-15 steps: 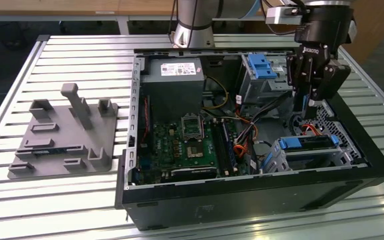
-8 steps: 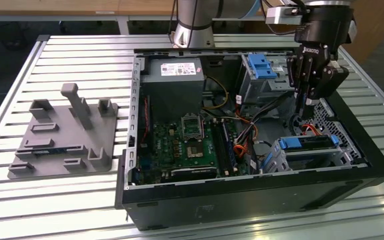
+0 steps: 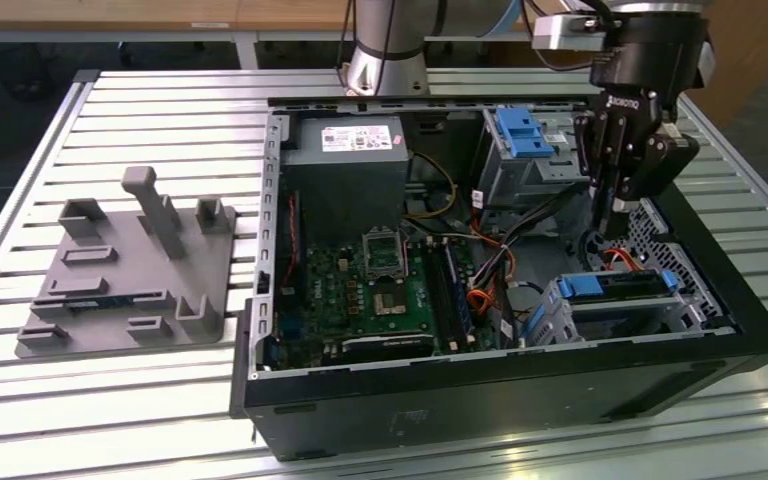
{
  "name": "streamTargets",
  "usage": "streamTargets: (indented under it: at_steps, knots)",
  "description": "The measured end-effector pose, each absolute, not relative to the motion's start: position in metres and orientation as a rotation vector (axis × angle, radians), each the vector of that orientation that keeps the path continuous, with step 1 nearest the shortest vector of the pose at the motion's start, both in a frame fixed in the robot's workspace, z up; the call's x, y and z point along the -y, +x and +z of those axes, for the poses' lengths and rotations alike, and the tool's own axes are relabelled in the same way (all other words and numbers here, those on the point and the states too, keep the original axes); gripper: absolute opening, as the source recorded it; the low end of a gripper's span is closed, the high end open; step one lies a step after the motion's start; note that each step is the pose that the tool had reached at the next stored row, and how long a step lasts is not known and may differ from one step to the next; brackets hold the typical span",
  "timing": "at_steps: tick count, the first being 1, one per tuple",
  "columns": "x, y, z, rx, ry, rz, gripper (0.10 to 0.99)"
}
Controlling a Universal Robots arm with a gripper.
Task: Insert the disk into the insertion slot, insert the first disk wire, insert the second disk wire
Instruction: 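Insert the second disk wire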
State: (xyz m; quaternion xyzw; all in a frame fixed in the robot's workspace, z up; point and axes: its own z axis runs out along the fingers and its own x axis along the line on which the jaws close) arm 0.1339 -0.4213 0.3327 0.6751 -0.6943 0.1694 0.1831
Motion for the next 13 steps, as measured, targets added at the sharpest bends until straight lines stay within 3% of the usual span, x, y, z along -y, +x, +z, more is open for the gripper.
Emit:
streamTargets:
  at_steps: [13]
  knots:
    - [0.4234,0.1339,0.3312,1.971,1.912,0.462,0.271]
